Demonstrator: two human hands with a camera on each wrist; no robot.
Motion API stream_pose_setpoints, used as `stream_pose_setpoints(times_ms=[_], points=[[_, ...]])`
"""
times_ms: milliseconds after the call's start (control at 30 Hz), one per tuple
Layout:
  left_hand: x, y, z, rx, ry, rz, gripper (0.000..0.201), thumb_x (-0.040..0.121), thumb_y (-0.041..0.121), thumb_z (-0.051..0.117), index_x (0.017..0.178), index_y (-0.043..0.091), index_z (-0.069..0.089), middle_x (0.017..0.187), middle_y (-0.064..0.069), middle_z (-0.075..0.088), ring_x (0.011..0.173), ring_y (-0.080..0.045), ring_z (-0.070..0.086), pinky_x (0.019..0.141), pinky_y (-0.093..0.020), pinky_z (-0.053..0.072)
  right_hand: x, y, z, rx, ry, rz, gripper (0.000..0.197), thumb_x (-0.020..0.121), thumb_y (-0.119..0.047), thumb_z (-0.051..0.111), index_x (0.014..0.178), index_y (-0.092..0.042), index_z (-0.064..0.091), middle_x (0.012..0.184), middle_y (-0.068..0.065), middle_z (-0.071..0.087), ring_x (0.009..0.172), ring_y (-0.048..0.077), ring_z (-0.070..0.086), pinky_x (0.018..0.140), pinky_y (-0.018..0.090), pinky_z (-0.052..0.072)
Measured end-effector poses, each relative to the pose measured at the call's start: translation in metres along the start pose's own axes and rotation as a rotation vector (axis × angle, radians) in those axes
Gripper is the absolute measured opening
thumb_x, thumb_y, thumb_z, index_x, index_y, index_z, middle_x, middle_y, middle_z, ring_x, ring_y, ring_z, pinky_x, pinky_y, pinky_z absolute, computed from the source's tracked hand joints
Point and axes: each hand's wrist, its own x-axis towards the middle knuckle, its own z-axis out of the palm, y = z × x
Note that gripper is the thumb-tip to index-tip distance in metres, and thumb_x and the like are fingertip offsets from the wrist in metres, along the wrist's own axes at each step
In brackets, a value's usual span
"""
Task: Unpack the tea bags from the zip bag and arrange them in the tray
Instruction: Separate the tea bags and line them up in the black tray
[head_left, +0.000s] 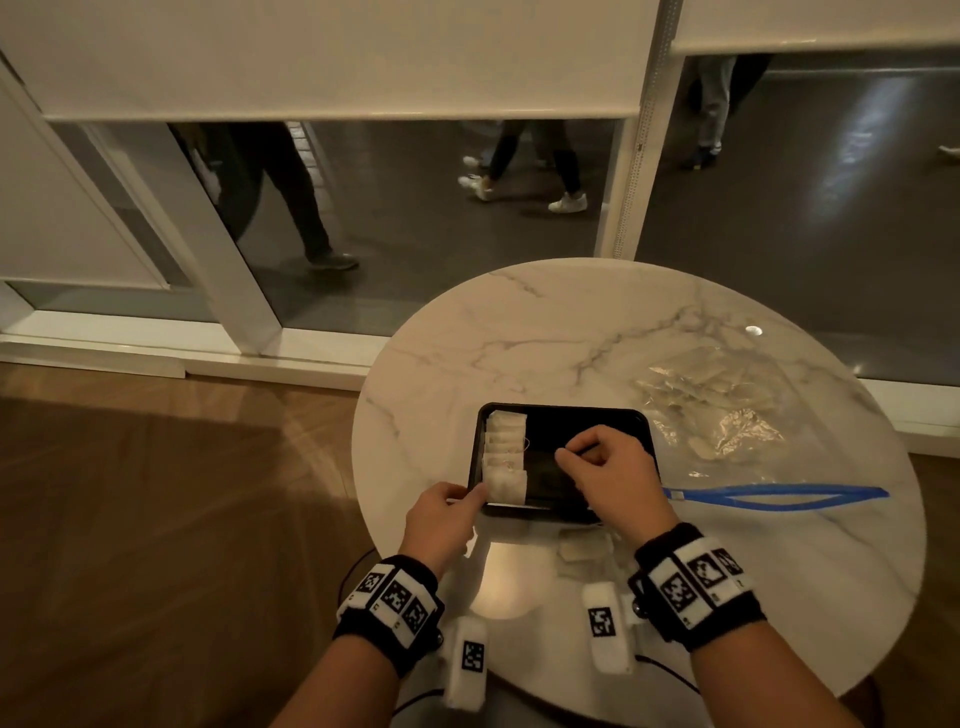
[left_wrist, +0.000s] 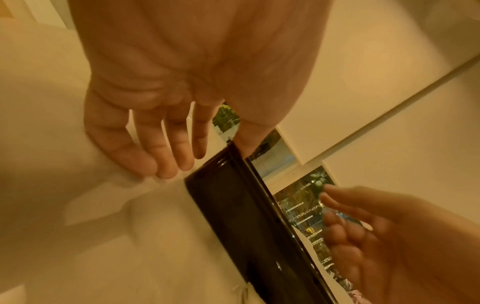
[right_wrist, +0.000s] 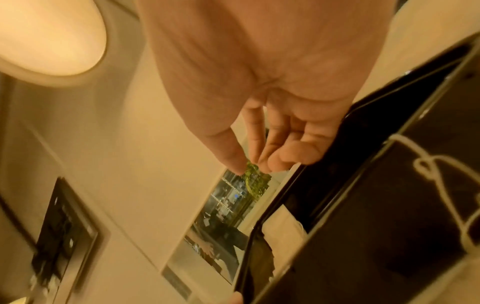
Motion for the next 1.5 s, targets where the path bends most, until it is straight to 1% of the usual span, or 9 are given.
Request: stream_pose_setpoints(times_ms=[133,267,333,433,667,1100,1333,1433,1500], points=[[0.003,-0.002,0.002,-0.073,-0.041,-0.030,0.047,0.081,0.059,0.065,0.095,0.014,0.068,0.071,-0.002,0.062,0.063,-0.019,0.055,0.059,-0.033,0.044,-0.019,0.014,-0.022,0.040,-0.077,0.050,0.008,0.090,-0.021,0.071,0.083,-0.019,0.073,0.074,0.002,0.073,0.067,0.014,0.069,0.063,0.025,0.055],[0.004,-0.002,0.003,-0.028,-0.051,-0.014,0.051,0.080,0.061,0.064,0.090,0.011,0.068,0.071,-0.002,0.061,0.065,-0.021,0.055,0.064,-0.034,0.045,-0.035,0.034,-0.022,-0.195,-0.227,0.071,0.011,0.089,-0.024,0.073,0.079,-0.022,0.076,0.067,-0.004,0.071,0.063,0.004,0.065,0.060,0.019,0.051],[0.005,-0.004,0.005,0.019,-0.037,0.003,0.046,0.085,0.058,0.066,0.092,0.012,0.068,0.075,-0.003,0.062,0.067,-0.021,0.057,0.066,-0.034,0.047,-0.038,0.045,-0.015,-0.361,-0.285,0.050,0.004,0.086,-0.026,0.076,0.090,-0.026,0.076,0.082,-0.009,0.071,0.078,0.003,0.066,0.072,0.019,0.053],[0.008,-0.007,0.005,0.041,-0.026,0.016,0.045,0.084,0.057,0.067,0.092,0.013,0.069,0.078,-0.003,0.064,0.070,-0.021,0.059,0.068,-0.035,0.049,-0.041,0.057,-0.002,-0.548,-0.333,0.028,0.032,0.080,-0.029,0.081,0.110,-0.031,0.071,0.099,-0.009,0.064,0.097,0.010,0.063,0.091,0.028,0.054],[0.010,-0.011,0.004,0.062,-0.022,0.020,0.044,0.084,0.057,0.068,0.091,0.014,0.069,0.078,-0.002,0.064,0.072,-0.021,0.059,0.071,-0.034,0.050,-0.043,0.059,0.007,-0.648,-0.329,-0.016,0.066,0.077,-0.027,0.081,0.136,-0.032,0.053,0.123,-0.003,0.062,0.109,0.018,0.061,0.095,0.034,0.054],[0.011,-0.013,0.006,0.066,-0.011,0.009,0.041,0.083,0.056,0.069,0.091,0.015,0.070,0.077,-0.001,0.063,0.070,-0.020,0.058,0.070,-0.033,0.048,-0.052,0.059,0.002,-0.667,-0.192,-0.108,0.021,0.094,-0.039,0.061,0.110,-0.032,0.073,0.098,-0.012,0.071,0.085,0.006,0.064,0.082,0.027,0.056],[0.000,-0.006,0.006,0.022,-0.002,-0.004,0.046,0.082,0.057,0.068,0.102,0.016,0.066,0.086,-0.005,0.065,0.074,-0.023,0.060,0.070,-0.035,0.050,-0.051,0.051,-0.014,-0.232,-0.259,-0.023,0.009,0.093,-0.031,0.068,0.094,-0.029,0.076,0.079,-0.009,0.070,0.077,0.003,0.064,0.066,0.014,0.043],[-0.014,0.002,0.006,0.016,0.119,0.050,0.048,0.089,0.056,0.061,0.122,0.022,0.053,0.113,-0.006,0.060,0.101,-0.029,0.062,0.092,-0.044,0.054,-0.052,0.045,-0.021,0.015,-0.263,0.038,0.009,0.091,-0.026,0.071,0.088,-0.024,0.079,0.074,-0.009,0.070,0.072,0.005,0.062,0.064,0.017,0.043],[-0.032,0.012,0.007,0.050,0.253,0.192,0.037,0.094,0.050,0.059,0.122,0.028,0.051,0.117,-0.002,0.055,0.103,-0.023,0.059,0.094,-0.042,0.053,-0.052,0.042,-0.025,0.142,-0.269,0.099,0.011,0.091,-0.026,0.070,0.087,-0.020,0.079,0.073,-0.006,0.067,0.069,0.009,0.058,0.057,0.021,0.045]])
